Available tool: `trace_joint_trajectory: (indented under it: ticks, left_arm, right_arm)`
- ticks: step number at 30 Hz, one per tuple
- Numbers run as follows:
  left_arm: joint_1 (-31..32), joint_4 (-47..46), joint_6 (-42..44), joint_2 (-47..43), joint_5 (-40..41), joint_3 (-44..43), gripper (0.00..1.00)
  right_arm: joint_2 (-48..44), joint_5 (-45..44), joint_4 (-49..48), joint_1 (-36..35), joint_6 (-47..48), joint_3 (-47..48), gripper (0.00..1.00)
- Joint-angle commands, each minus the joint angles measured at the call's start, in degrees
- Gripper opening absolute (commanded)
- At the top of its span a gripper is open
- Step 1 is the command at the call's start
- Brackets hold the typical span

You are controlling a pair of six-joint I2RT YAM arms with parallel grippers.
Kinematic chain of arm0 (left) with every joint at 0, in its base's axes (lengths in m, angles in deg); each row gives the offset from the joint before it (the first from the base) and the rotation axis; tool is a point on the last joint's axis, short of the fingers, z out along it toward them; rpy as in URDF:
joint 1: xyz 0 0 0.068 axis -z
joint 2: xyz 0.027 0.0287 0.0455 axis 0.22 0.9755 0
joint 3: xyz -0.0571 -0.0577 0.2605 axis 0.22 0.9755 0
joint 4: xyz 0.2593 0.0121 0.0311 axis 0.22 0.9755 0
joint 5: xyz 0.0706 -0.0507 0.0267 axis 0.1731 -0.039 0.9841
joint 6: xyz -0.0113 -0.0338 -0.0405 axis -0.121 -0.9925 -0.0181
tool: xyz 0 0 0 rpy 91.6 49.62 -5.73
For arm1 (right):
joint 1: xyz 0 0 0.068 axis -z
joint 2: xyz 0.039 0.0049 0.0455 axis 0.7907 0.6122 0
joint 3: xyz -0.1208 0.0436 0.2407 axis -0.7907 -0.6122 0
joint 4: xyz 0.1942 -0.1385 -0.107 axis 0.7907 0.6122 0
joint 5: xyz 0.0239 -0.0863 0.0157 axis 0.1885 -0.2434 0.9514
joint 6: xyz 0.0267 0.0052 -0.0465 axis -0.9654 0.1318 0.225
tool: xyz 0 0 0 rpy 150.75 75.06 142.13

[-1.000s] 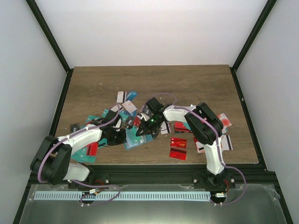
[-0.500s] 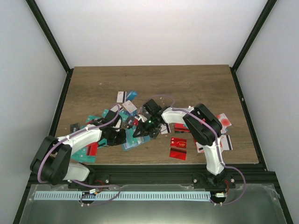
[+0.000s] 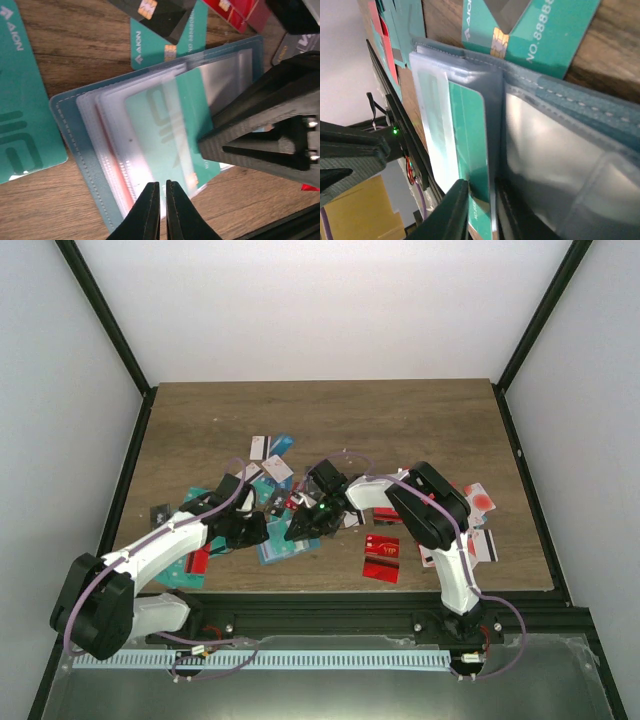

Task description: Put the credit cards into the card holder

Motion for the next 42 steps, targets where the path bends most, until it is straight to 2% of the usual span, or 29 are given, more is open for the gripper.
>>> trace_joint_trajectory:
  ticks: [1, 5, 7, 20, 22, 26, 34, 40, 42]
  left_arm:
    - [0.2, 2.7, -0.6, -0.31, 2.49, 0.34, 0.07]
    - [0.19, 2.04, -0.82, 0.36, 3.75, 1.83, 0.06]
    - [0.2, 1.9, -0.63, 1.2, 4.51, 2.07, 0.05]
    - [0.2, -2.31, 1.03, 7.04, 3.15, 2.49, 0.04]
    - [0.22, -3.04, 1.1, 7.68, 2.82, 2.55, 0.04]
    - [0.29, -3.86, 1.25, 8.91, 2.61, 2.57, 0.04]
    - [0.29, -4.58, 1.13, 9.88, 2.45, 2.5, 0.04]
    - [0.38, -5.73, 0.97, 10.87, 1.82, 2.37, 0.04]
    - [0.46, -6.19, 0.78, 11.2, 1.6, 2.4, 0.04]
  right_arm:
    - [-0.51, -2.47, 2.68, -0.72, 0.81, 0.22, 0.21]
    - [-2.16, -4.74, 6.24, -0.68, 2.77, 2.35, 0.32]
    - [-2.48, -5.06, 7.6, -0.68, 3.39, 3.14, 0.34]
    - [-3.01, -9.9, 13.71, -0.7, 5.98, 5.68, 0.35]
    - [-3.53, -10.77, 14.16, -0.68, 5.91, 5.82, 0.32]
    - [-4.03, -11.55, 14.65, -0.73, 6.3, 5.94, 0.18]
    - [-3.89, -12.73, 15.85, -0.77, 7.41, 6.31, 0.17]
    - [-3.63, -10.58, 14.72, -1.15, 6.45, 6.4, 0.03]
    - [-3.21, -9.42, 13.77, -1.47, 5.49, 6.08, 0.01]
